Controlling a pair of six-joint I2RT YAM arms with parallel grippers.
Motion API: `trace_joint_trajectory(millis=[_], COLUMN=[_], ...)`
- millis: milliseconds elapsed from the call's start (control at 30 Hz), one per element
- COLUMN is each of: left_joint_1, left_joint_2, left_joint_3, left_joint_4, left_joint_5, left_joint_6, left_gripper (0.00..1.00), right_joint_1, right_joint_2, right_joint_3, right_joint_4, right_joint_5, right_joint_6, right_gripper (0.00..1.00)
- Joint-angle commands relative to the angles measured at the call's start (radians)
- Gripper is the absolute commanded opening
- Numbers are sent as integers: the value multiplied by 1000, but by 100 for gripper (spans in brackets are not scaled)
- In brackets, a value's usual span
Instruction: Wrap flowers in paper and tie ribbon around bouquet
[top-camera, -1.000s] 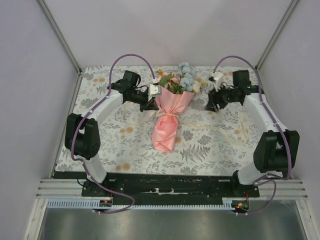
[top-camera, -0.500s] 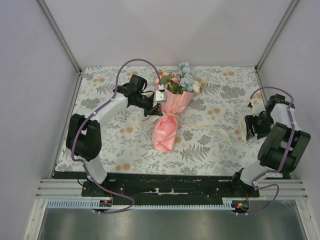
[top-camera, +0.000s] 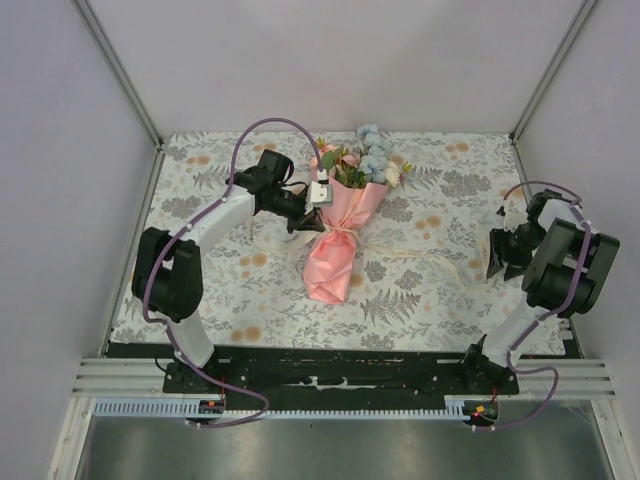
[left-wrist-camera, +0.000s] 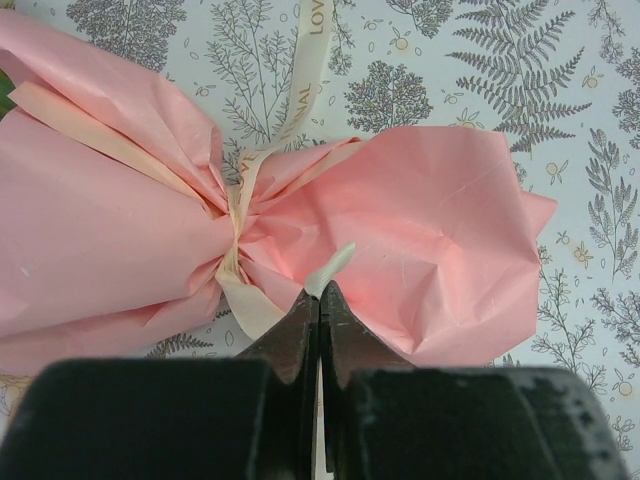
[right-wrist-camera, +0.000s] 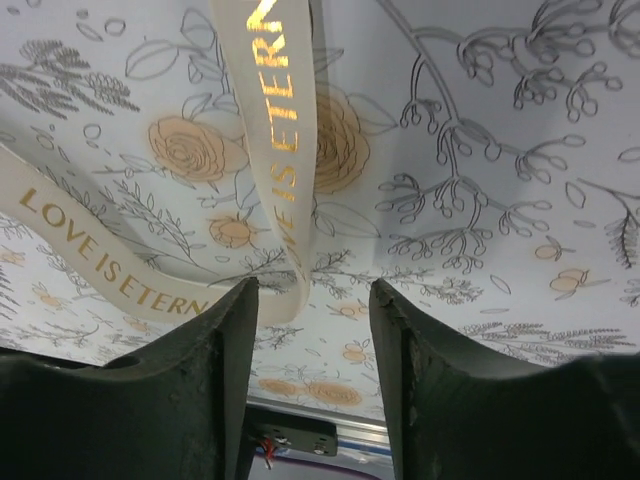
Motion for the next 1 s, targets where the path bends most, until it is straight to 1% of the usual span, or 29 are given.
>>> trace_joint_trajectory(millis=[0,33,67,133,167,233,300,333,400,500,633,733,800,967], left_joint_1=[-1,-2,-2,-2,-2,-2,-4,-4,-4,-4,-2,-2,-4,-2], left_joint_2=[-37,-35,-35,-37,-38,-44,-57,-64,-95,-150,-190,-213,-229,-273], left_joint_3=[-2,-2,1,-1,-2,-5,-9,-15,-45,-133,-193,-223,-248,-311], left_joint_4=[25,28,27,27,27,27,30,37,88,197,261,297,339,480], left_joint_5=[4,4,4,8,8,13,23,31,36,39,39,43,54,70], left_joint_6=[37,37,35,34,38,57,77,80,74,74,104,118,120,66], left_gripper=[2,2,2,2,2,2,2,2,2,2,2,2,2,2], right_joint_1=[2,2,2,2,0,0,1,6,55,200,385,523,604,777], right_joint_2=[62,72,79,90,86,32,-69,-116,-207,-259,-241,-183,-125,33], right_joint_3=[76,88,95,124,150,194,242,259,291,373,481,574,677,878], right_joint_4=[8,5,5,-7,-27,-56,-66,-53,11,111,311,489,577,808], right_joint_5=[-60,-83,-116,-168,-223,-358,-582,-663,-754,-796,-799,-793,-799,-744], right_joint_6=[57,61,58,57,46,25,18,32,127,257,461,602,693,873], right_gripper=[50,45,35,4,0,0,0,0,0,0,0,0,0,0])
